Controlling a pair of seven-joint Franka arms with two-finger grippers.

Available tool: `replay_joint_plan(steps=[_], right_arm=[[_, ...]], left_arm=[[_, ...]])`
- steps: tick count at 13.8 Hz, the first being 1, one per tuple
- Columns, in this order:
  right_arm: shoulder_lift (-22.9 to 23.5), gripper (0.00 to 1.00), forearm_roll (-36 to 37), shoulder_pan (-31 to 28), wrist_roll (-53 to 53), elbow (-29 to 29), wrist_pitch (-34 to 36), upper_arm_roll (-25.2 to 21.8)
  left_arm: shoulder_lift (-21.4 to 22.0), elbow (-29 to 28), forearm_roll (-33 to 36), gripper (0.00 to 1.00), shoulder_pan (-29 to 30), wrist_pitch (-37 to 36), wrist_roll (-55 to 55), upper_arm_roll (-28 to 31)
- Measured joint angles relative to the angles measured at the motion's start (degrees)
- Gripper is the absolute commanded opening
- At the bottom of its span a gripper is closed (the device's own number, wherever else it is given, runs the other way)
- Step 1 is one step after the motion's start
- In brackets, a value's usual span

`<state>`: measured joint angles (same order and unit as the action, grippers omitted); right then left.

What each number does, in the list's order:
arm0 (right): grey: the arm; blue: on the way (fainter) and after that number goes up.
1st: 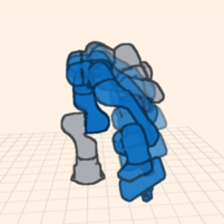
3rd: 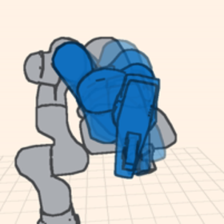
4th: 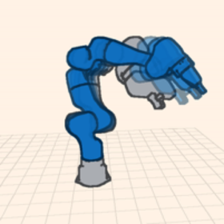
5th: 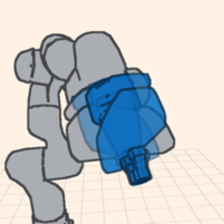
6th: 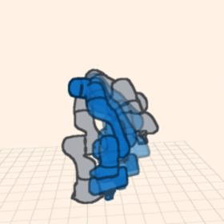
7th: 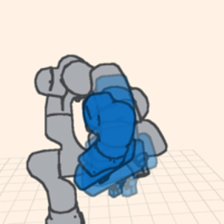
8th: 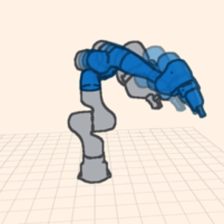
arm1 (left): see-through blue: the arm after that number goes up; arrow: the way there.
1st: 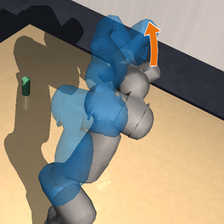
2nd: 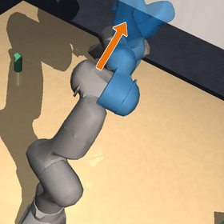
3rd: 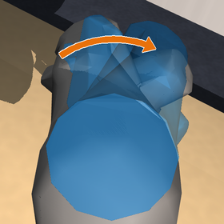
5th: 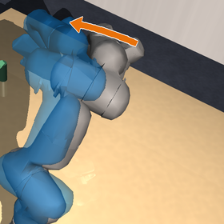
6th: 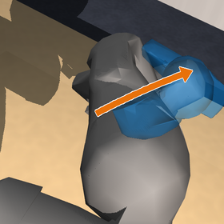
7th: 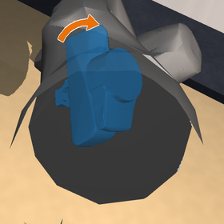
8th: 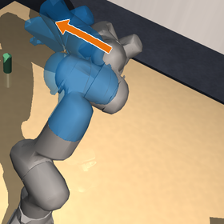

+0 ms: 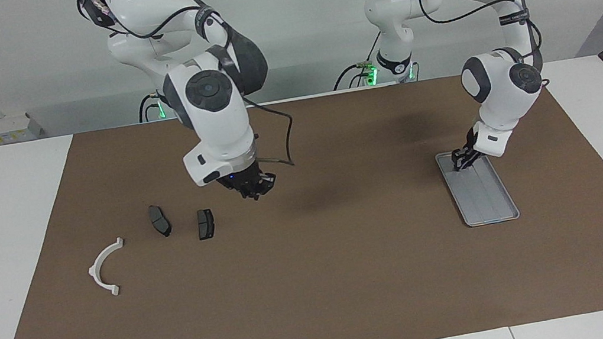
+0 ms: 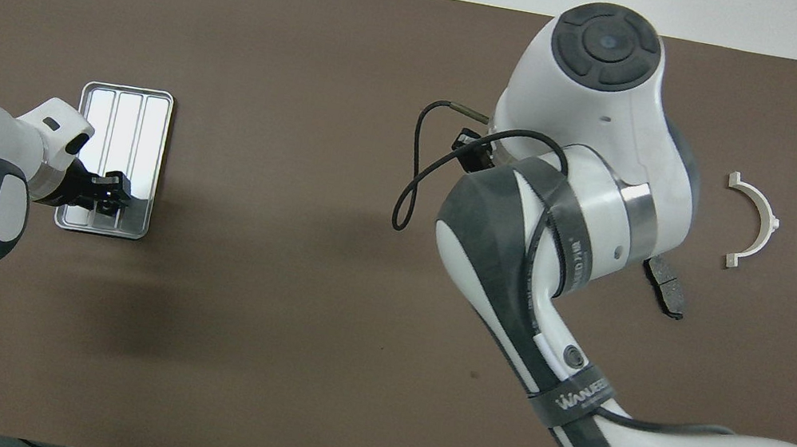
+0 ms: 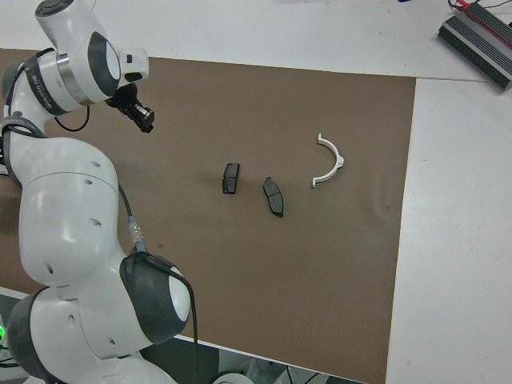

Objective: Pick bearing gear from pile to tray

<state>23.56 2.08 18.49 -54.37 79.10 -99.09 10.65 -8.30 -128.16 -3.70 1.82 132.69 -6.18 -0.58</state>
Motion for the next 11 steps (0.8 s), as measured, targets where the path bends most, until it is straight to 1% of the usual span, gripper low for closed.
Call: replay_joint_plan(steps=[4, 7, 10, 11], right_arm=[[0.0, 0.00, -1.7, 7.1, -12.6, -1.2, -0.1, 0.0], [0.0, 0.00, -1.9, 11.1, -19.5, -1.6, -1.2, 0.0], [0.5, 0.00, -2.1, 12.9, -21.6, -1.0, -4.1, 0.1], [1.1, 0.00, -2.1, 13.3, -21.9, -0.4, -5.1, 0.0]], left_arm=[[0.6, 1.7, 0.0, 1.00, 0.0, -0.2, 0.0, 0.0], [1.5, 4.0, 0.0, 1.00, 0.1, -3.6, -0.1, 0.1], [1.9, 6.0, 0.0, 1.00, 0.1, -5.5, -0.1, 0.1], [1.9, 7.3, 0.0, 1.00, 0.1, -7.2, -0.1, 0.2]])
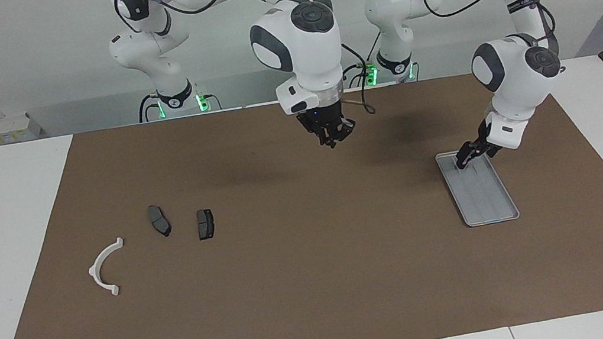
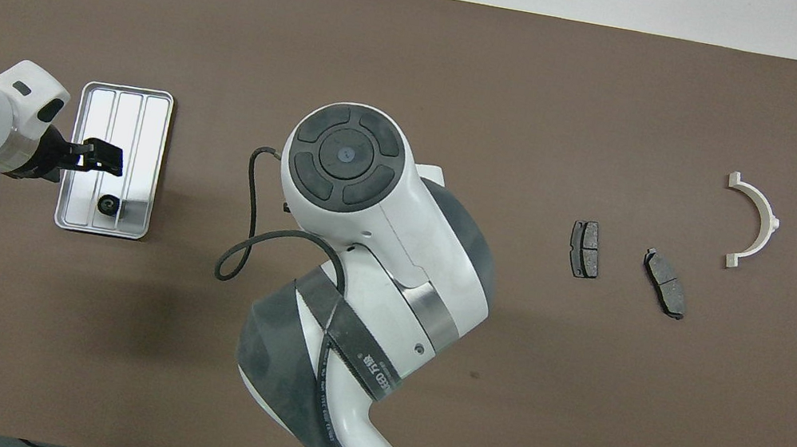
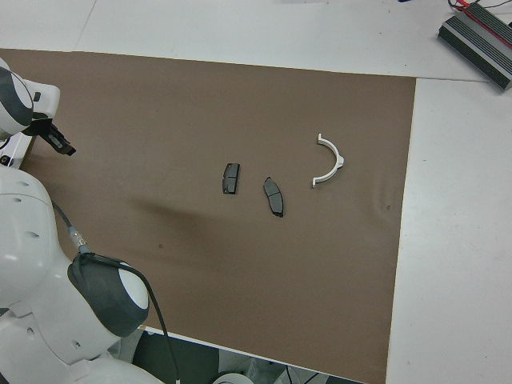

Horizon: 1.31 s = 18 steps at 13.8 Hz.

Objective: Pick bearing gear from pile to tray

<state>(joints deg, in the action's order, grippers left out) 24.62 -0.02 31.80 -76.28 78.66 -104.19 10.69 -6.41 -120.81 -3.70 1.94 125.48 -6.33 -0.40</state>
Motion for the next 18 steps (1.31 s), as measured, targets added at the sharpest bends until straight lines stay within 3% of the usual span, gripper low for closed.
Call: replay_joint_plan(steps=[6, 11, 18], right_arm=[[5.6, 0.00, 1.3, 3.0, -3.2, 4.4, -9.7, -0.1], [10.6, 0.00, 3.7, 2.5, -3.3, 4.9, -15.6, -0.8], [11.4, 0.00, 6.1, 0.8, -3.3, 9.6, -22.3, -0.9]], left_arm=[[0.1, 7.5, 0.0, 1.00, 0.1, -10.6, 0.0, 0.2], [0.1, 9.5, 0.0, 1.00, 0.0, -13.1, 0.0, -0.3], [0.0, 9.7, 0.0, 1.00, -1.2, -13.1, -4.1, -0.7]])
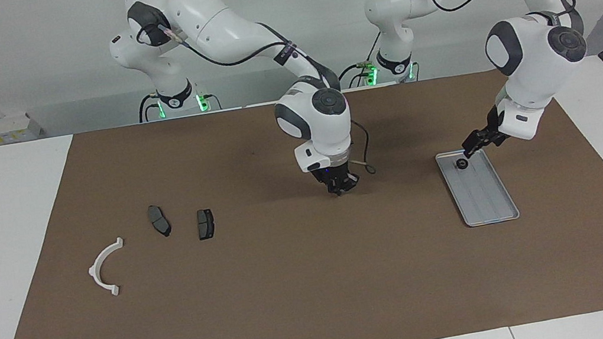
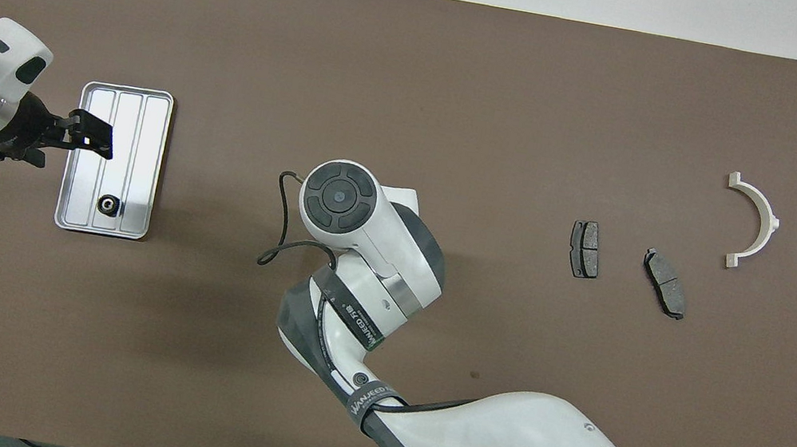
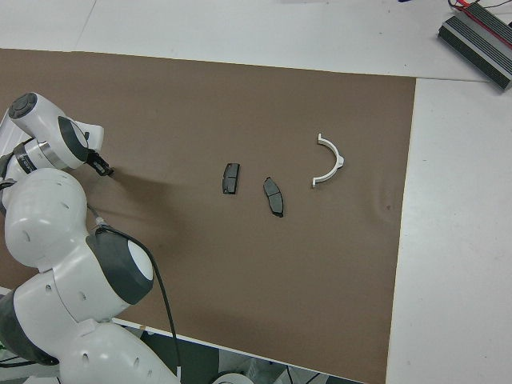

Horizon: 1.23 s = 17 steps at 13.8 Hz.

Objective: Pick bearing gear from pile to tray
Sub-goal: 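Carry the second ring to the table center and release it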

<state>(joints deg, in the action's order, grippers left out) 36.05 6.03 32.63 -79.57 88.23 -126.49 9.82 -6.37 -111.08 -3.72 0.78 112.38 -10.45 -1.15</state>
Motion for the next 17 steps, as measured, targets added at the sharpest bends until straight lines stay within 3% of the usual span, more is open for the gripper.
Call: replay_joint_plan(steps=[4, 5, 6, 7, 12, 17], right_arm=[[-0.1, 0.00, 0.2, 0.0, 0.0, 0.9, -1.3, 0.0], [-0.2, 0.16, 0.3, 0.0, 0.0, 1.2, -1.7, 0.0], [-0.4, 0.66, 0.4, 0.0, 0.0, 1.5, -2.0, 0.0], [-0.4, 1.00, 0.5, 0.0, 0.0, 1.6, -2.1, 0.0], [-0.4, 1.00, 2.8, -0.5, 0.1, 0.8, -0.1, -0.1], [-1.5, 1.00, 3.0, -3.8, 7.0, -4.9, 5.5, -0.2]], left_arm=[[0.0, 0.0, 0.0, 1.00, -1.2, 0.0, -1.3, -0.1], [0.0, 0.0, 0.0, 1.00, -1.2, 0.0, -1.6, -0.1], [0.0, 0.0, 0.0, 1.00, -1.2, 0.1, -2.1, -0.1], [0.0, 0.0, 0.0, 1.00, -1.2, 0.2, -2.8, -0.1], [0.0, 0.0, 0.0, 1.00, -2.2, 0.5, -5.1, -0.2], [0.0, 0.0, 0.0, 1.00, -3.3, 1.8, -9.0, -0.3]])
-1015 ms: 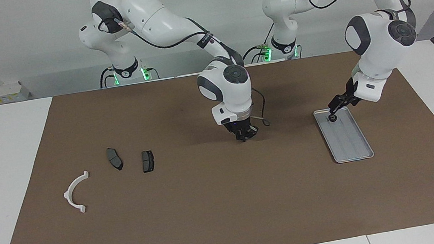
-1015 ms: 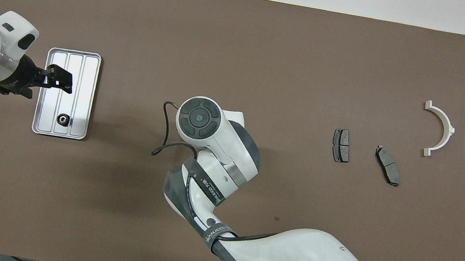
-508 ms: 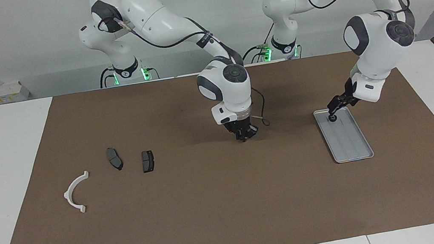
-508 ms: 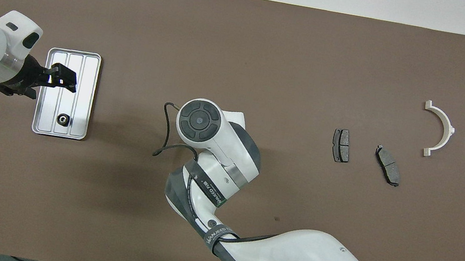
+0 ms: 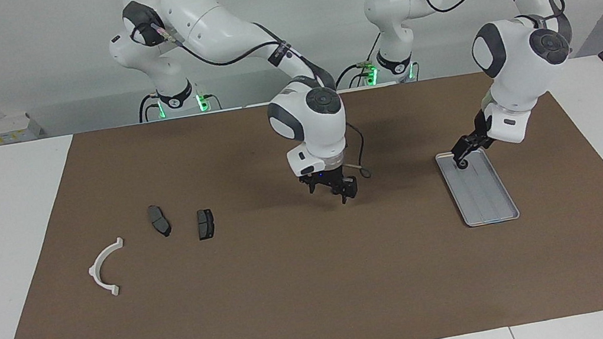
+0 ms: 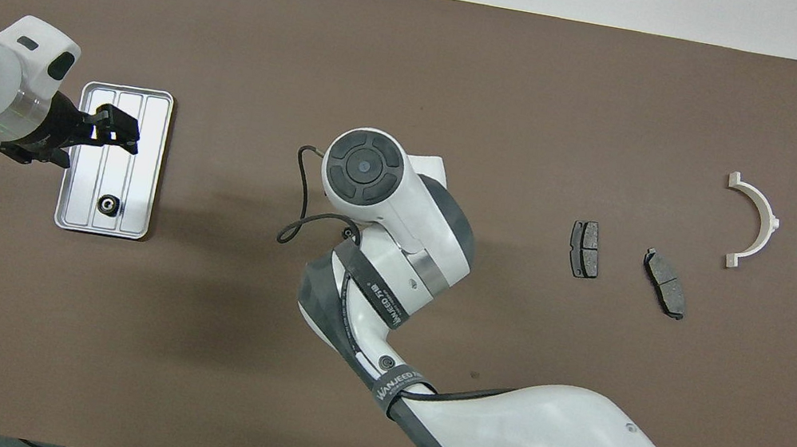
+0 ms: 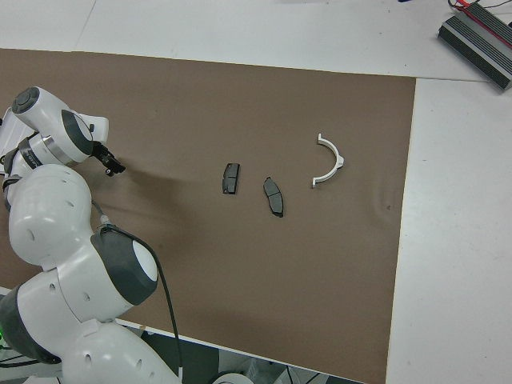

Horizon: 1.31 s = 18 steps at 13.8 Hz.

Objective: Pick bearing gear from pile to tray
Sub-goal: 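Carry the second ring to the table center and release it, then withdraw the right gripper while the left gripper reaches the ring, then grasp the ring with the left gripper while the right gripper returns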

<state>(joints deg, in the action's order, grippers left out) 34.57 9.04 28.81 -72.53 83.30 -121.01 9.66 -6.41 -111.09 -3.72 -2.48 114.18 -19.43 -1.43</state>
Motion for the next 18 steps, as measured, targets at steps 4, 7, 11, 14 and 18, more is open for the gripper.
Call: replay_joint_plan(steps=[4, 7, 11, 14, 18], right_arm=[[-4.0, 1.00, -0.2, -5.6, 13.5, -1.9, 4.0, 0.1], [-8.0, 1.00, -1.9, -10.5, 26.8, -2.1, 7.7, 0.1], [-12.3, 1.00, -2.3, -18.8, 49.5, -2.2, 12.8, 0.0], [-15.0, 1.00, -2.4, -24.3, 62.8, -2.2, 15.5, 0.0], [-19.2, 1.00, -2.4, -29.4, 71.3, -2.2, 20.0, 0.1]], left_arm=[[-0.4, -0.1, 0.0, 1.00, -5.2, 2.7, -8.6, -0.1], [-1.3, -0.1, 0.0, 1.00, -12.3, 4.7, -17.3, -0.2], [-6.7, 0.8, 0.2, 1.00, -23.4, 9.1, -29.0, -0.3], [-14.3, 6.2, 2.7, 1.00, -28.1, 11.6, -37.4, -0.3], [-17.8, 7.0, 3.0, 0.93, -31.1, 14.3, -40.7, -0.2]])
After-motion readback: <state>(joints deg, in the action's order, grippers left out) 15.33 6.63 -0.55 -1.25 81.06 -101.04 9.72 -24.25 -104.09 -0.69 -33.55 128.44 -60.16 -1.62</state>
